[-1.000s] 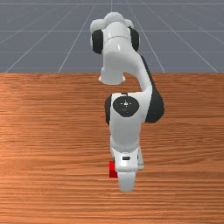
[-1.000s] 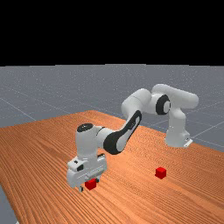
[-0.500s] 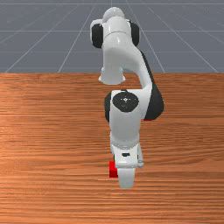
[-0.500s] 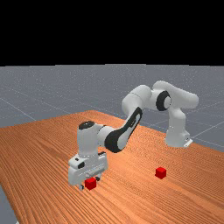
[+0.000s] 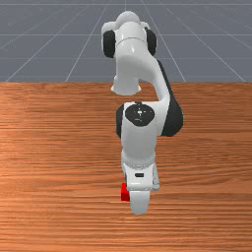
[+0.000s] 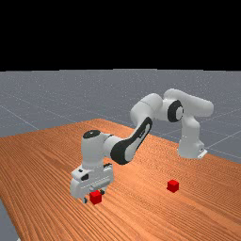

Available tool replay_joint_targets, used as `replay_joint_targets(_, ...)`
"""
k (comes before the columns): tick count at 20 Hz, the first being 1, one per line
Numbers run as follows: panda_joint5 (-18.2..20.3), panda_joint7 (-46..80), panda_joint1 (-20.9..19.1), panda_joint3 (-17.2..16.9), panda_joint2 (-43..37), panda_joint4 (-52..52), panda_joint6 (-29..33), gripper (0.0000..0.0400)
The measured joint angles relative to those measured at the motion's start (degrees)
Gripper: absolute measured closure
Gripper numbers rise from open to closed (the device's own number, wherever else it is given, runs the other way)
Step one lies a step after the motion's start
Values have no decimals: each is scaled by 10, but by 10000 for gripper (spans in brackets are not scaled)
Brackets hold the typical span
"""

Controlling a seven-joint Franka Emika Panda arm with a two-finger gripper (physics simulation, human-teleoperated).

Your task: Stack all the cube

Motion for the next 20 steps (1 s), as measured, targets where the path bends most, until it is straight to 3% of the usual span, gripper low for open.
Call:
replay_joint_targets(2,2,-8,-2,3,1,2,1,0)
replay_joint_targets(3,7,-7,-5,7,1,2,2,155)
replay_joint_targets(4,6,-7,-4,7,1,2,2,251)
replay_joint_targets(5,3,-4,-2,3,15,30,-18,310)
replay_joint_targets(6,3,-4,-2,3,16,31,-18,345)
replay_joint_targets(8,4,-1,-2,3,4,6,-1,378)
replay_joint_targets(9,1,0,2,0,-109,-228,221,247)
replay_joint_targets(10,3,-3,-1,4,-100,-177,98,146)
replay_joint_targets(12,3,-3,0,4,-107,-185,104,54)
replay_joint_targets(15,5,-4,-1,6,-104,-173,91,12)
replay_joint_targets(20,5,-4,-1,6,-111,-169,68,1)
